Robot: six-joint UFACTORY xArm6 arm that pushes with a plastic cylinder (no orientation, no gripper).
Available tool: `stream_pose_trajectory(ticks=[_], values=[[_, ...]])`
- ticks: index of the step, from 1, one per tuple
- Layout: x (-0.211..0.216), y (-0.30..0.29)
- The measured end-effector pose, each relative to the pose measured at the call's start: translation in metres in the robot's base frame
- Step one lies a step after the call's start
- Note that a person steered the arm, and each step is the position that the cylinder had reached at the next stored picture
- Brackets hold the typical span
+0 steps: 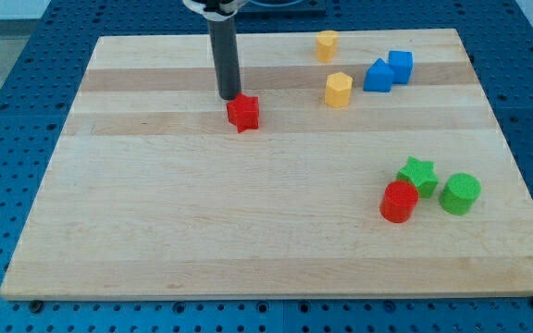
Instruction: Place your arm at the top left of the red star
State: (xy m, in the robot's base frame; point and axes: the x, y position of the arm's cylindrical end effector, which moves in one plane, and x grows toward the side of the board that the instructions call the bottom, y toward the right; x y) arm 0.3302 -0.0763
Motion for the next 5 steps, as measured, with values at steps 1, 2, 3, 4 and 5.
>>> stream_pose_trajectory(ticks=[1,2,3,4,5], values=[[0.006,0.000],[0.003,-0.002],[0.002,-0.013],[-0.001,-0.013],[-0.004,-0.019]])
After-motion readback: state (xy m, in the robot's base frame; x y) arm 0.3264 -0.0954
